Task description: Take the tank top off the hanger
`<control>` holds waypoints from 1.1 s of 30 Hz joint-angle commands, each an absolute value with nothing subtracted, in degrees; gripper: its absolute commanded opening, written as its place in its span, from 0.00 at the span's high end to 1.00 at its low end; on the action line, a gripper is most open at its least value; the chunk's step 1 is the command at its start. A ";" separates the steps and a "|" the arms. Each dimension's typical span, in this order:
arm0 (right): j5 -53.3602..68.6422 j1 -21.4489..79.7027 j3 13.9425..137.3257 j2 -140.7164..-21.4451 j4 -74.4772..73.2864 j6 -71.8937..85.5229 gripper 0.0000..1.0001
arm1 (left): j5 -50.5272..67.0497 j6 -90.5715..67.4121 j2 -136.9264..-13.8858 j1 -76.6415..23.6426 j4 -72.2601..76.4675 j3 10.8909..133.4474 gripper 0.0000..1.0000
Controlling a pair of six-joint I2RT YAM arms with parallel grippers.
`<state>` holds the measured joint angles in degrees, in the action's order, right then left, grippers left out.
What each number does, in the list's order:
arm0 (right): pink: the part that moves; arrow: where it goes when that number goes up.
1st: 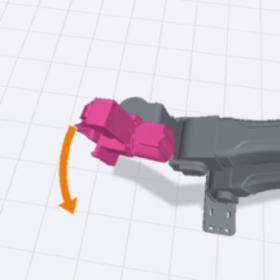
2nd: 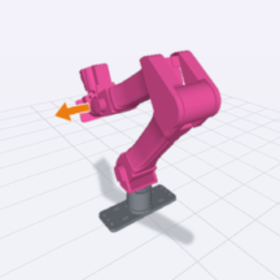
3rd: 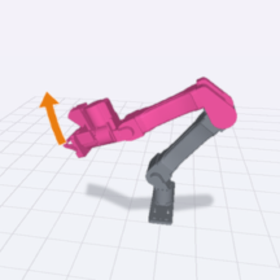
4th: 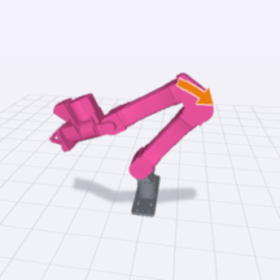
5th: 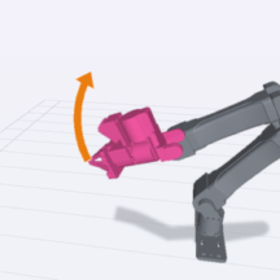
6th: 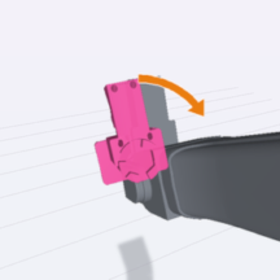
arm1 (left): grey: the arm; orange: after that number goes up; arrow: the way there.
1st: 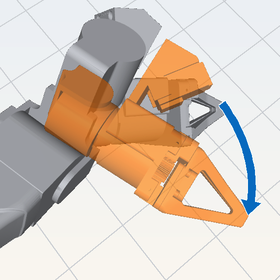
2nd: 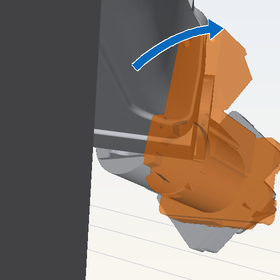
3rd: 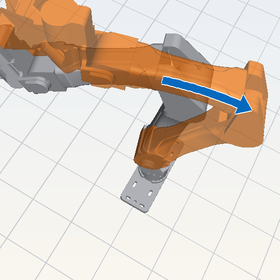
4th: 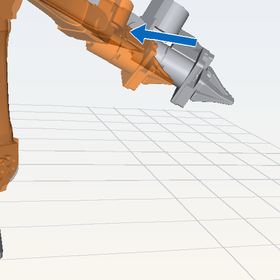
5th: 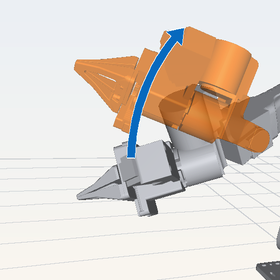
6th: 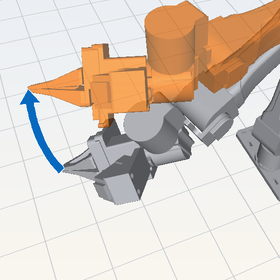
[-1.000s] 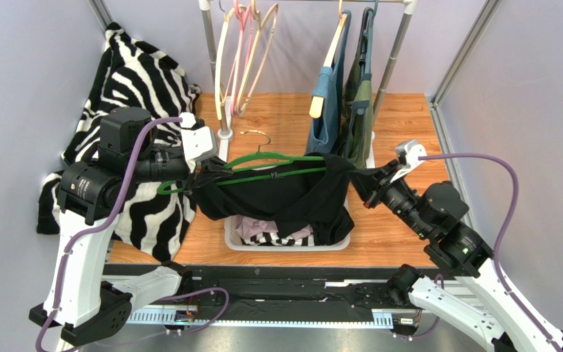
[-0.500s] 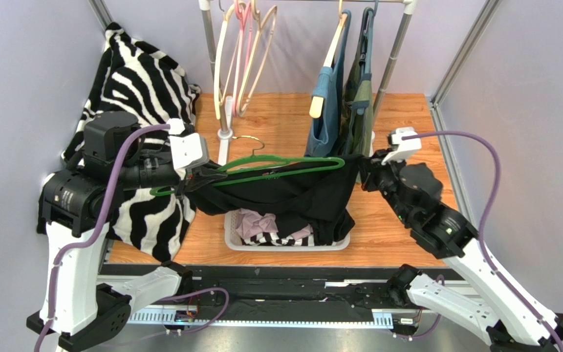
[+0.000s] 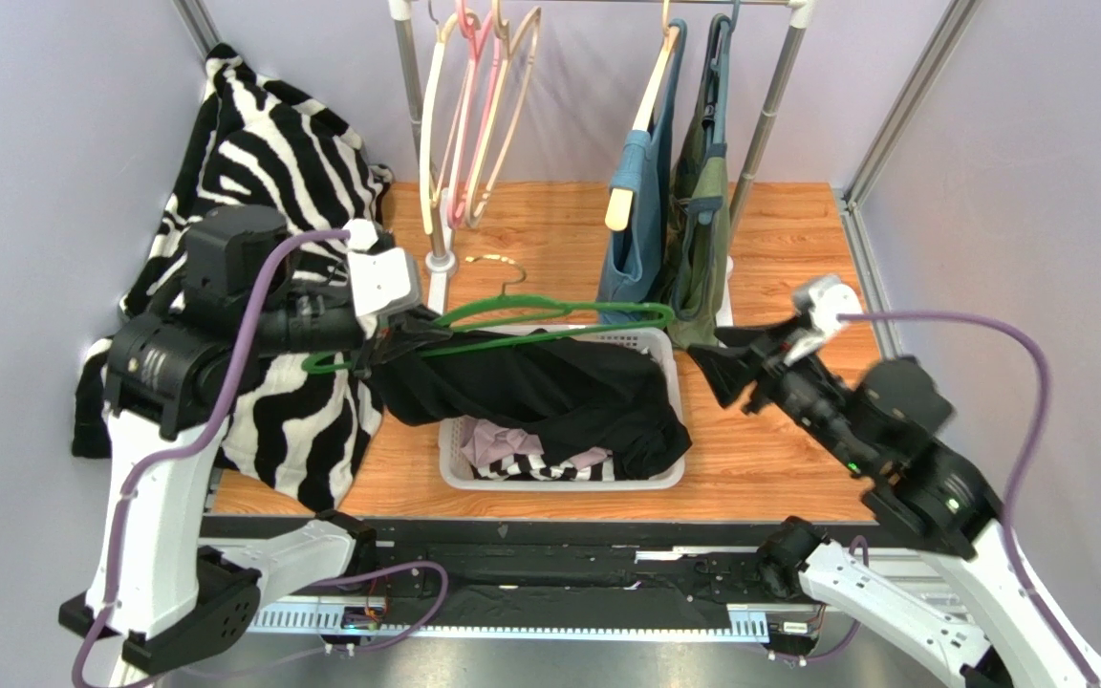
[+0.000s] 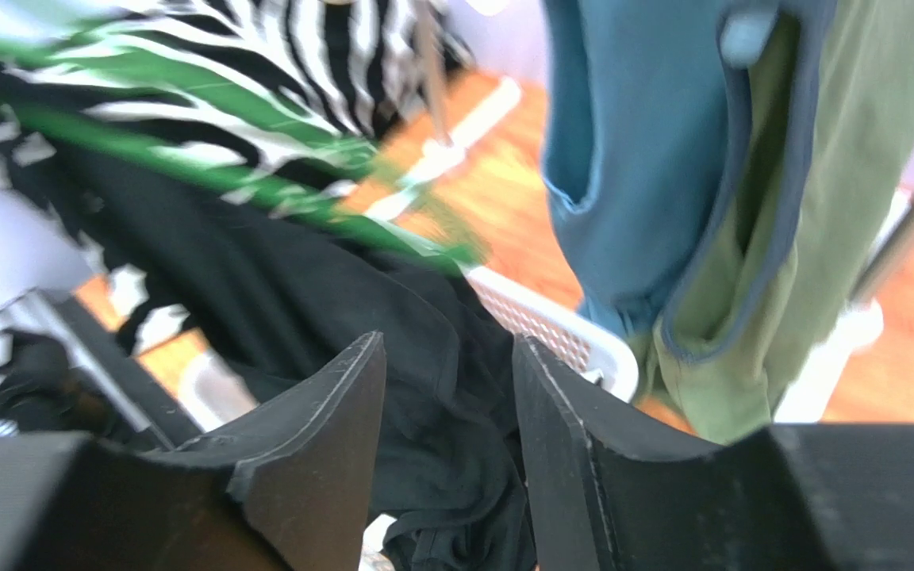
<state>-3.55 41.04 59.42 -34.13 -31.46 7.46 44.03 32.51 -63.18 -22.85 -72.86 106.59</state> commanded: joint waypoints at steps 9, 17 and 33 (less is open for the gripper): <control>7.11 40.69 61.06 -24.95 -34.72 -3.68 0.41 | 51.05 34.17 -69.52 -24.86 -71.25 113.12 1.00; 16.86 40.78 69.08 -33.66 -34.72 -5.10 0.40 | 52.03 37.97 -69.52 -30.67 -74.79 106.35 1.00; 36.56 41.04 75.14 -45.96 -39.02 -5.62 0.40 | 55.10 38.50 -67.94 -31.99 -74.97 103.53 1.00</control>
